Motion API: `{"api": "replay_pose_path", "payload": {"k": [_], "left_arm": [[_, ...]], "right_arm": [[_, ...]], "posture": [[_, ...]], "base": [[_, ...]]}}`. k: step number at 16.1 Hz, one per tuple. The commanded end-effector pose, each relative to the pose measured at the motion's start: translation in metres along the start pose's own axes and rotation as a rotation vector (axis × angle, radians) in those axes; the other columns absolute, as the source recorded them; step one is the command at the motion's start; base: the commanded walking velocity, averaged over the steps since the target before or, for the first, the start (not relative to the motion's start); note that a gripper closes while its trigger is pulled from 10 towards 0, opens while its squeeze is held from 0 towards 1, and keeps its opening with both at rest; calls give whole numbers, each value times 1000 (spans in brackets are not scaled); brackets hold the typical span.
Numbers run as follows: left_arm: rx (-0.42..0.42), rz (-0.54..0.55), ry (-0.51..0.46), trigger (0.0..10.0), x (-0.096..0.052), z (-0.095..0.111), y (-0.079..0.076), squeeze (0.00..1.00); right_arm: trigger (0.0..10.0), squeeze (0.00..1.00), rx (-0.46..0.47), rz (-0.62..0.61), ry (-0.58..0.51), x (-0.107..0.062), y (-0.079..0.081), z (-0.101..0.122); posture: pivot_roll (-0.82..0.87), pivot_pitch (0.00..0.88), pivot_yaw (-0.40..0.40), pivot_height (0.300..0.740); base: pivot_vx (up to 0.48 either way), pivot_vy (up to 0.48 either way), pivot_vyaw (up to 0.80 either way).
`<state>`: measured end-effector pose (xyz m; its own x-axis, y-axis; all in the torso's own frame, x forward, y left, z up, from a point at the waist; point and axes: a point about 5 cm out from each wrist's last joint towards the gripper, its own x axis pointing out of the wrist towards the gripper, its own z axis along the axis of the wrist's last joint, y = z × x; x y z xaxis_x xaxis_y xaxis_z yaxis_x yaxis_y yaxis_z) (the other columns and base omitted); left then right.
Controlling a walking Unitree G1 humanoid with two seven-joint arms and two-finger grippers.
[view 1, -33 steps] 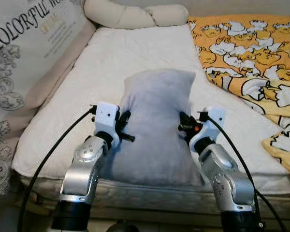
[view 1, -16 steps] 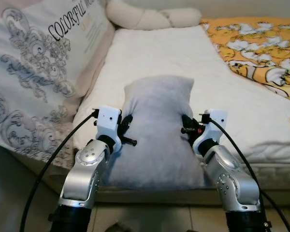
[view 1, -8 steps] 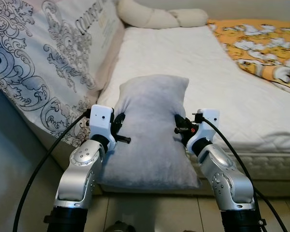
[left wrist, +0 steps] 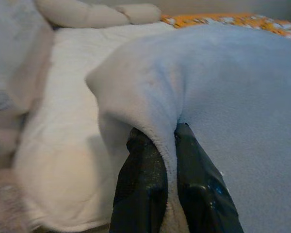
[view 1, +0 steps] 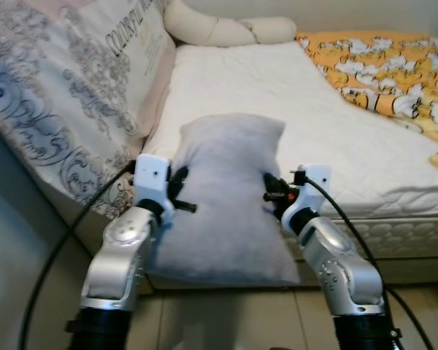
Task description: Clean up the room
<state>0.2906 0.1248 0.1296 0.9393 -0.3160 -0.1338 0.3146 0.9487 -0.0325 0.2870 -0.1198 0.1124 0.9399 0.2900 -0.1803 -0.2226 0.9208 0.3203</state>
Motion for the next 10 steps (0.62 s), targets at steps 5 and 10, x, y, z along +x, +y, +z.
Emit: {"api": "replay_pose_path", "payload": {"k": [5,10], "left_arm": [[20,21,-35,10000,1,8,6,0],[14,38,-37,10000,-1,8,10,0]], "right_arm": [[10000,0,-8,4,-42,3,1,9],[10000,0,-12,14,-52,6,4,12]], "posture": [[-30,0,35,740],[-24,0,30,740]], "base": [[272,0,0],[270,0,0]]}}
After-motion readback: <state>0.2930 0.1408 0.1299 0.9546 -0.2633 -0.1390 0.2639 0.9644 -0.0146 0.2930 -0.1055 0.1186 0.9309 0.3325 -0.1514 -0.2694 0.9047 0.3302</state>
